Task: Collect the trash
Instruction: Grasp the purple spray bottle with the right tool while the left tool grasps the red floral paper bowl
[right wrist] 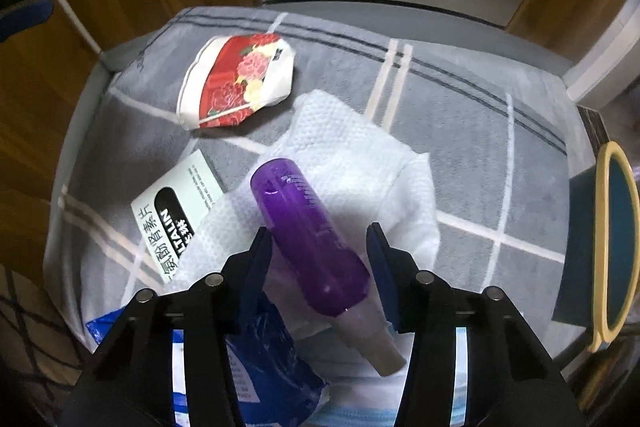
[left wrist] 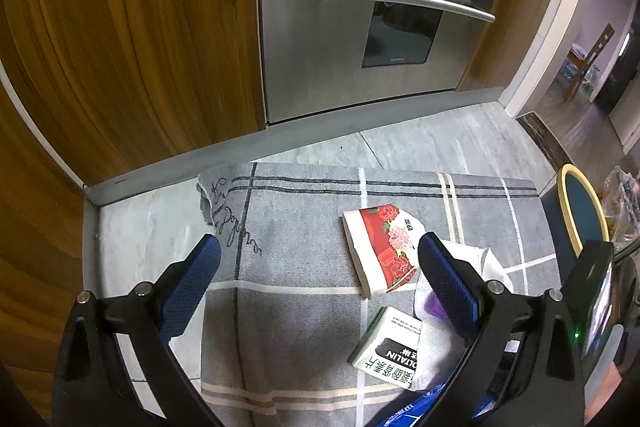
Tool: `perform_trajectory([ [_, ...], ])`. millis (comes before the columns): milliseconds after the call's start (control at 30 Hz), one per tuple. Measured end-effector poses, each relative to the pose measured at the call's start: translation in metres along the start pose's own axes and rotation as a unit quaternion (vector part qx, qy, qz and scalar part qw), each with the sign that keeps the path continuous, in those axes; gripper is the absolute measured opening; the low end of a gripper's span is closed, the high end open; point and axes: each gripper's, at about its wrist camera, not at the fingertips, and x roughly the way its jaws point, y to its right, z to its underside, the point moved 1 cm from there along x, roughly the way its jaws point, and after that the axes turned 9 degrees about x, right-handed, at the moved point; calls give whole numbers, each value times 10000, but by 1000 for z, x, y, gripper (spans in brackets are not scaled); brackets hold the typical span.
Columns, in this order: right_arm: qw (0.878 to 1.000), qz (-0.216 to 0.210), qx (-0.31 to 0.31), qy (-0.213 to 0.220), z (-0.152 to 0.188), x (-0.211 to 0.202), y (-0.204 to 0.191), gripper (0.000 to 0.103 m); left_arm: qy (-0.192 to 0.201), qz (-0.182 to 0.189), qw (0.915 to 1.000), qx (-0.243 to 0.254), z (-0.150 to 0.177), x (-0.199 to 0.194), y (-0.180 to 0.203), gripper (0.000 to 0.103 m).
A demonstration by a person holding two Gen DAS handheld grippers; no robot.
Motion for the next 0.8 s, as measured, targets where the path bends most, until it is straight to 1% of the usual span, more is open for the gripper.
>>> perform_trajectory([
  [133, 10000, -6, -5, -61, -1, 6, -1, 51, -52, -25, 10000, 35, 1, 4, 2, 97],
  [267, 9998, -158, 66, -100, -2, 7, 1, 42, -112, -88, 9998, 131, 2, 9, 4, 97],
  [300, 9997, -197, 120, -93, -2, 5, 3, 39, -130, -100, 9998, 144, 3, 10, 4, 97],
  [400, 9991, -330, 274, 2, -5, -5, 8, 34, -240, -140, 9995, 181, 5, 18, 7, 97],
  [500, 9981, -423, 410, 155, -7, -17, 14, 34, -376, -200, 9988, 252, 8, 28, 12, 97],
  [600, 9972, -426, 591, 193, -7, -24, 25, 33, -506, -235, 9979, 331, 10, 40, 20, 97],
  [667, 9964, -419, 698, 238, -9, -27, 33, 33, -568, -200, 9976, 330, 12, 47, 24, 97],
  [800, 9932, -427, 1022, 358, -11, -37, 50, 33, -732, 149, 9972, 100, 13, 65, 38, 97],
])
